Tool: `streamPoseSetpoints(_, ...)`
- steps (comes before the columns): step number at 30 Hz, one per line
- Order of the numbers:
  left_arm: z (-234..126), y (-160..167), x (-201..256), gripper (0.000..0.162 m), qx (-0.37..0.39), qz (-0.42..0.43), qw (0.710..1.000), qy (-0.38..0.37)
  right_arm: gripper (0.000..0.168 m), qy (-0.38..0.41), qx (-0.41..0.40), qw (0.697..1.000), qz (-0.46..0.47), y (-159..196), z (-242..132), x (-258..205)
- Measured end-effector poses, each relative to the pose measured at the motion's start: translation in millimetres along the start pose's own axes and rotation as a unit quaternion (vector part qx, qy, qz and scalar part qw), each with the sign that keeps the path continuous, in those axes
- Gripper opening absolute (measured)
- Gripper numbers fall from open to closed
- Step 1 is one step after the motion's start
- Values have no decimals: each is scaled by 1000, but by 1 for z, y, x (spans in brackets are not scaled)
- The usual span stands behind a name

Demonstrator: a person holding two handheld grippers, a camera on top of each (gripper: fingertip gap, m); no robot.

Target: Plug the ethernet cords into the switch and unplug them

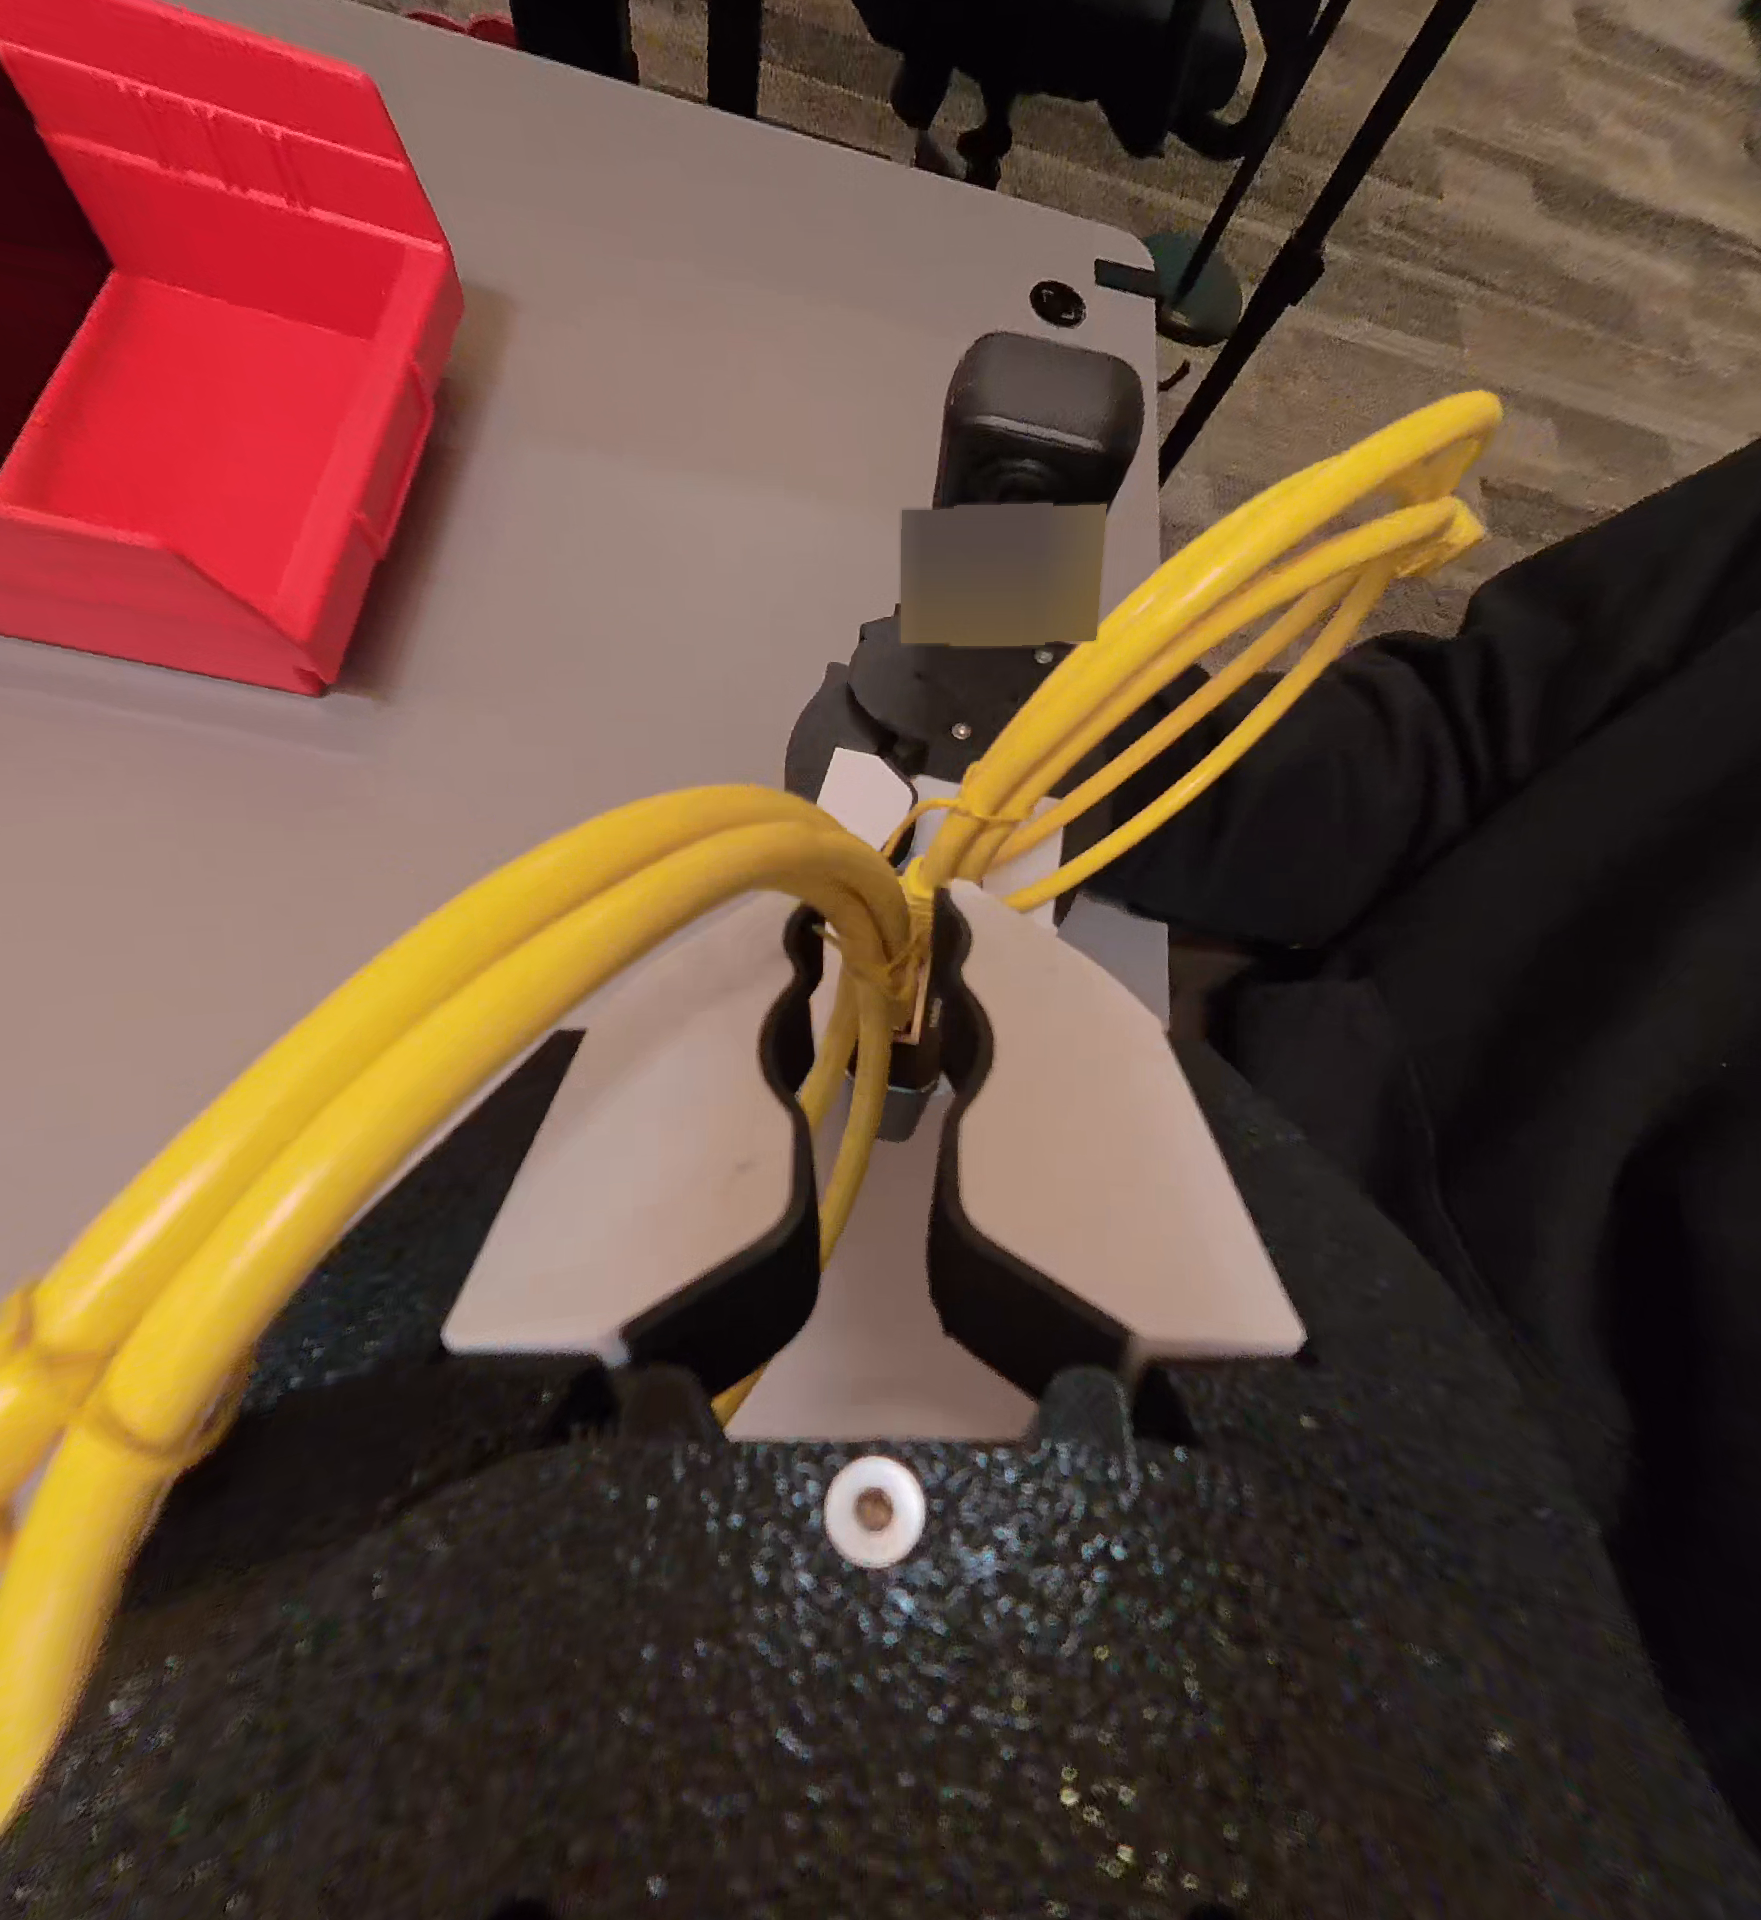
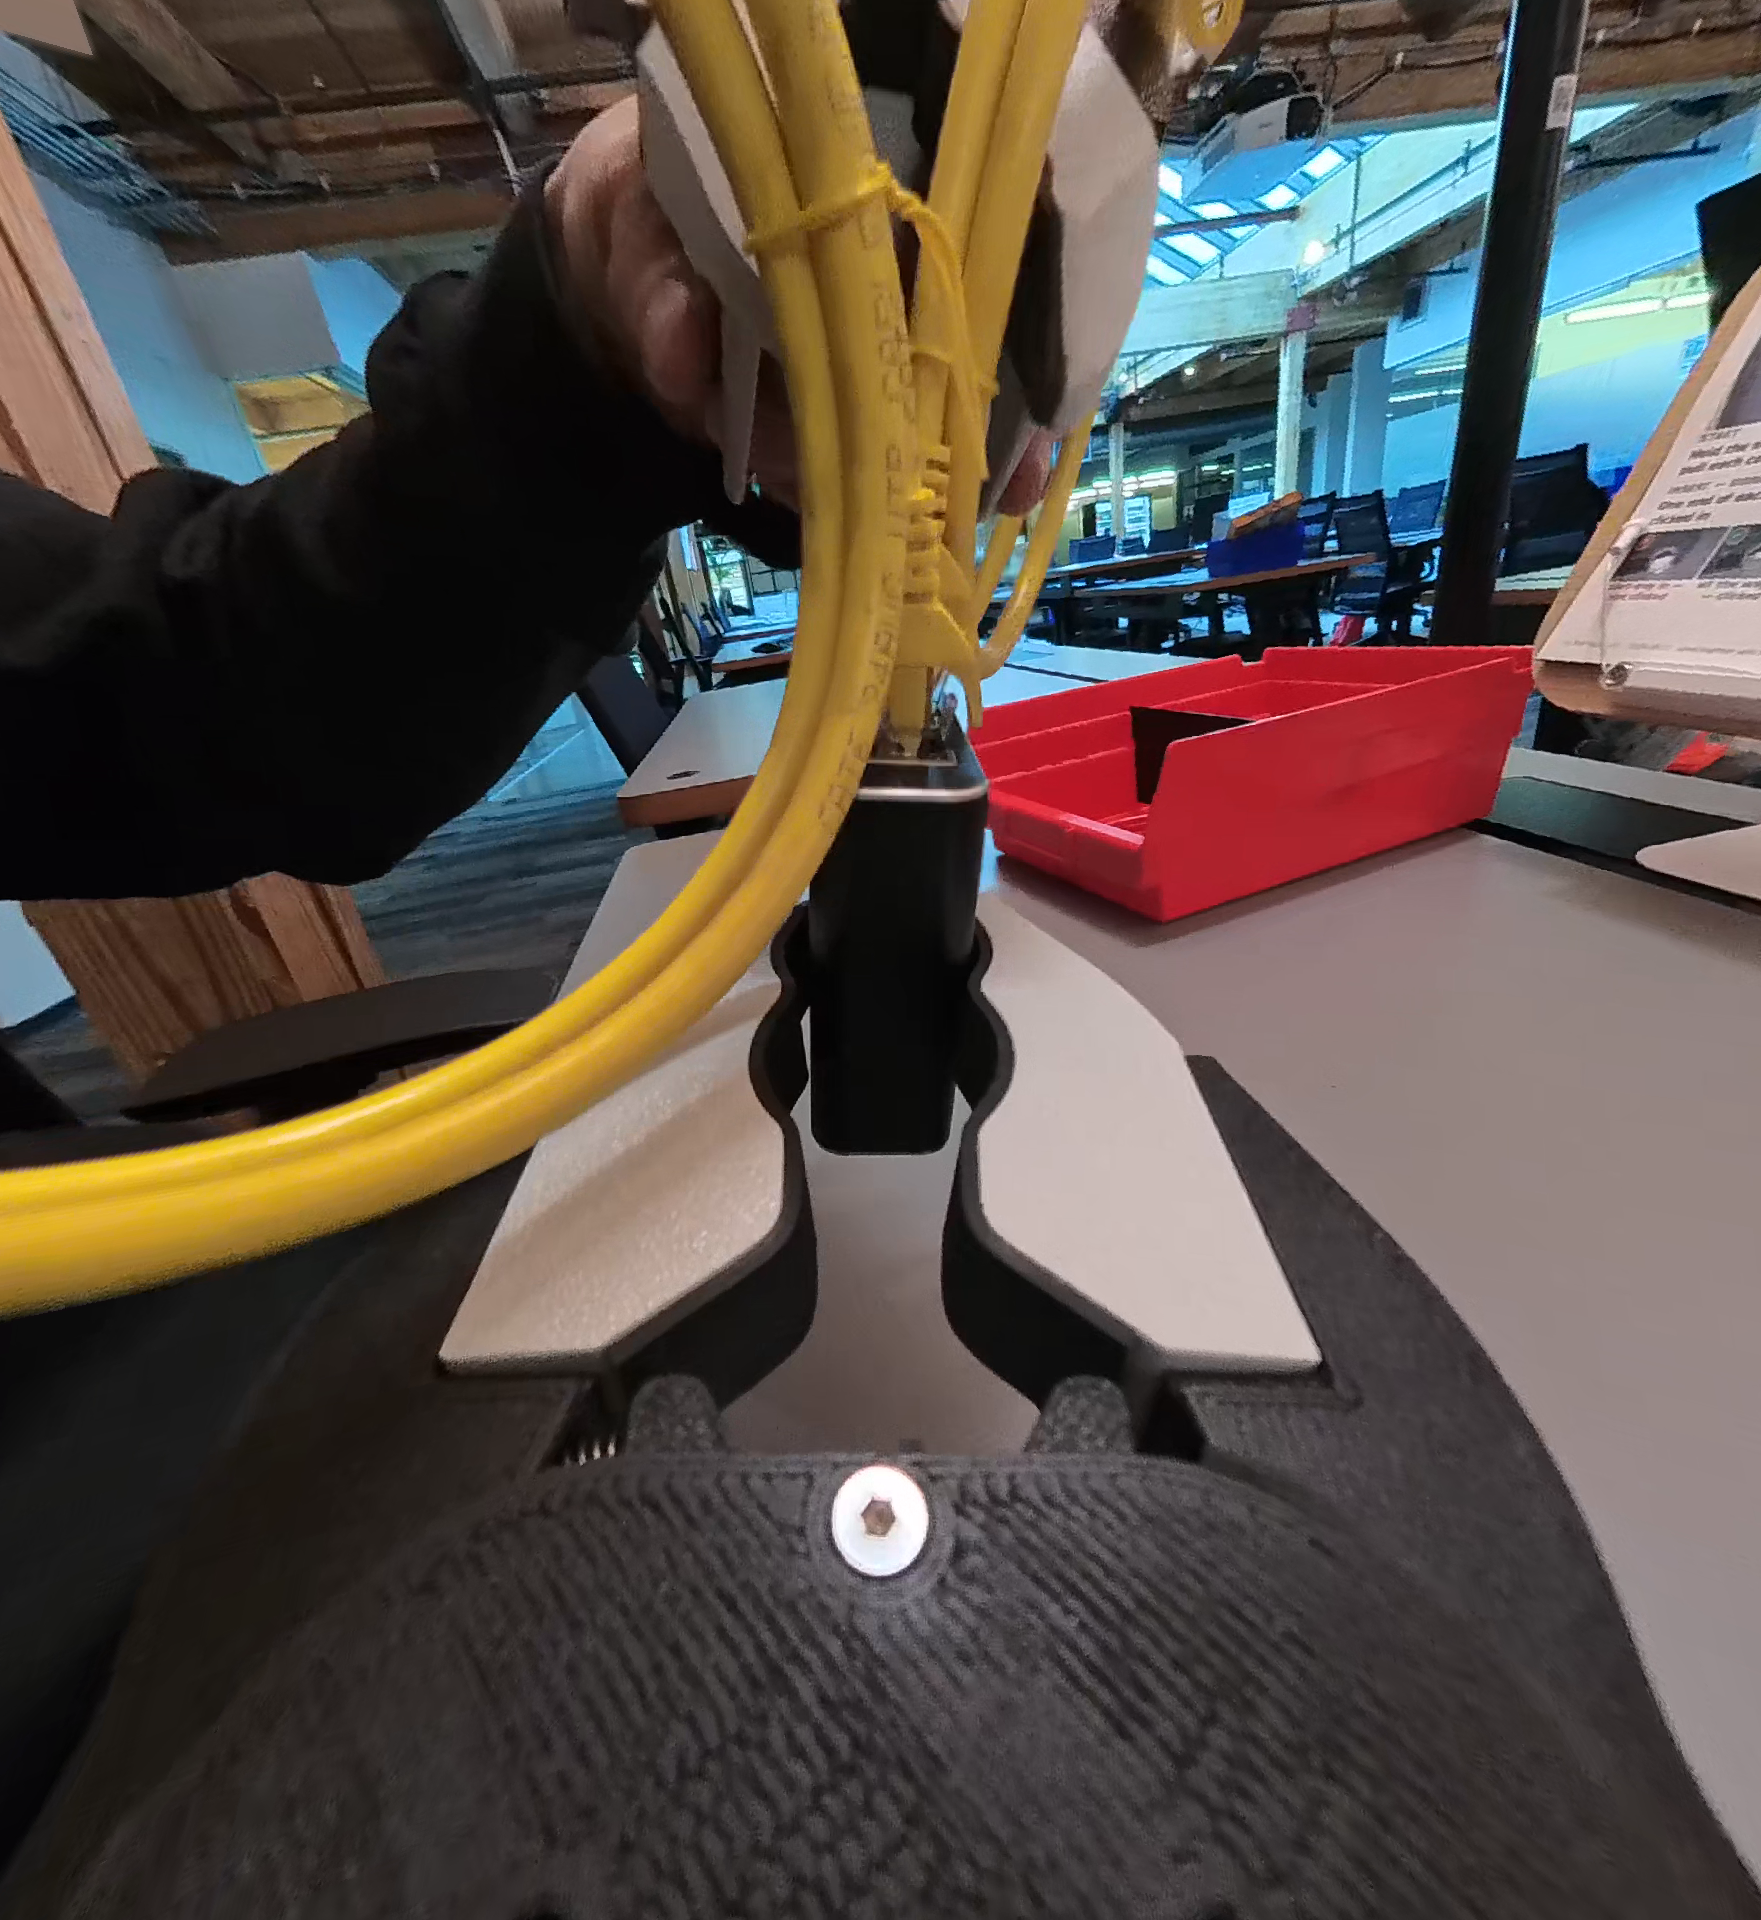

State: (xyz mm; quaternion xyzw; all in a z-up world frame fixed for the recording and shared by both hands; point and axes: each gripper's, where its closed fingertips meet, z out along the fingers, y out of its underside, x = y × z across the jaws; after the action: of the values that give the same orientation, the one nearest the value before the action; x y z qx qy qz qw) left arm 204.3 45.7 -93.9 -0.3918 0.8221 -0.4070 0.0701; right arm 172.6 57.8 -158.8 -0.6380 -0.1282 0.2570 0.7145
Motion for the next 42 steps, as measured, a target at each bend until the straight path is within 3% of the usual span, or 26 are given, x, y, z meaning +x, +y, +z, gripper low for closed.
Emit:
streamPoseSetpoints(8, -1, 9, 0, 13, -53, 16, 998, -1, 26, 4, 5, 1000, -2, -4, -1, 0)
streamPoseSetpoints(11, 12, 14, 7, 14, -72, 25, 997, 12, 25, -2, -32, 999, -14, 9, 7, -4)
streamPoseSetpoints(15, 15, 11, 9, 13, -91, 37, 995, 4, 26, -11, -1, 1000, 17, 6, 21, -10)
streamPoseSetpoints(21, 5, 7, -3, 13, -76, 26, 997, -22, 26, 16, 36, 999, 22, -5, 3, 4)
streamPoseSetpoints(42, 10, 18, -10, 13, -54, -11, 998, -11, 25, 41, 3, 999, 23, 8, 5, 13)
